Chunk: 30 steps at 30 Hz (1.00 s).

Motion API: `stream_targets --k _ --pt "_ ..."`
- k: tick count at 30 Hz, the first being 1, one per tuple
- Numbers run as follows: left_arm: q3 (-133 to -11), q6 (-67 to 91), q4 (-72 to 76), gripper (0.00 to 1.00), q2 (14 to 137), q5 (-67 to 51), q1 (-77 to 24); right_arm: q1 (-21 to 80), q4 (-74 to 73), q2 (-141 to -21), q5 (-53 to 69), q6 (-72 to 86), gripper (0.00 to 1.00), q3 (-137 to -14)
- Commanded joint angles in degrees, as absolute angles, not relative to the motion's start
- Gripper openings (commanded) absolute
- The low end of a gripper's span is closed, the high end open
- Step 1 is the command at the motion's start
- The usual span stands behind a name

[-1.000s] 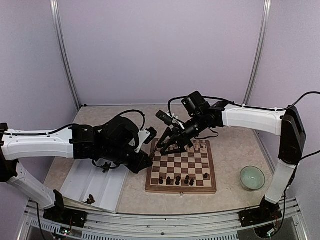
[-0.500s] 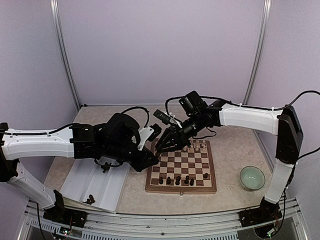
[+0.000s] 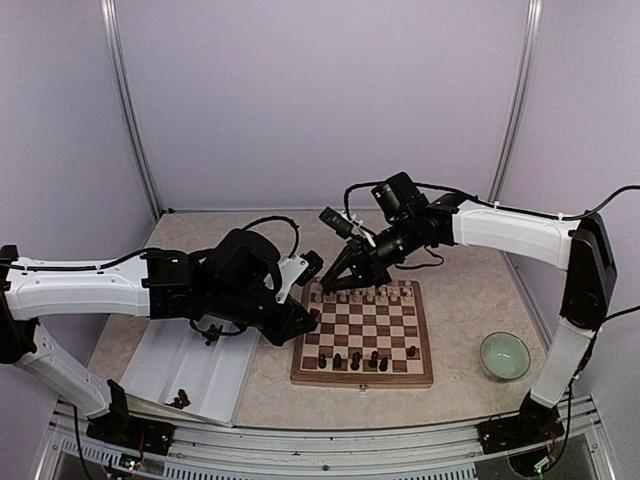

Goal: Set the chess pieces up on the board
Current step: Pick up the pawn from the chess pile, then place the pawn at b7.

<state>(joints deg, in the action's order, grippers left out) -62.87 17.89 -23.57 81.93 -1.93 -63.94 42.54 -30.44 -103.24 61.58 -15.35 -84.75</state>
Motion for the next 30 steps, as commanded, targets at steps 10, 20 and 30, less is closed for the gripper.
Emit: stream_targets --k 10,20,30 --pt "-60.0 18.0 -22.5 0.0 80.1 -1.7 -61.1 37.7 -30.3 -81.2 36.1 -36.5 0.0 -57.0" --pt "-61.0 18.6 -23.2 0.0 81.5 -2.4 -60.8 39.1 -23.6 -80.6 29.2 -38.7 0.01 -46.7" --pt "-60.5 19.3 -23.6 0.0 80.8 -1.9 -60.7 39.7 -23.2 -85.1 27.2 -39.5 0.02 -46.2"
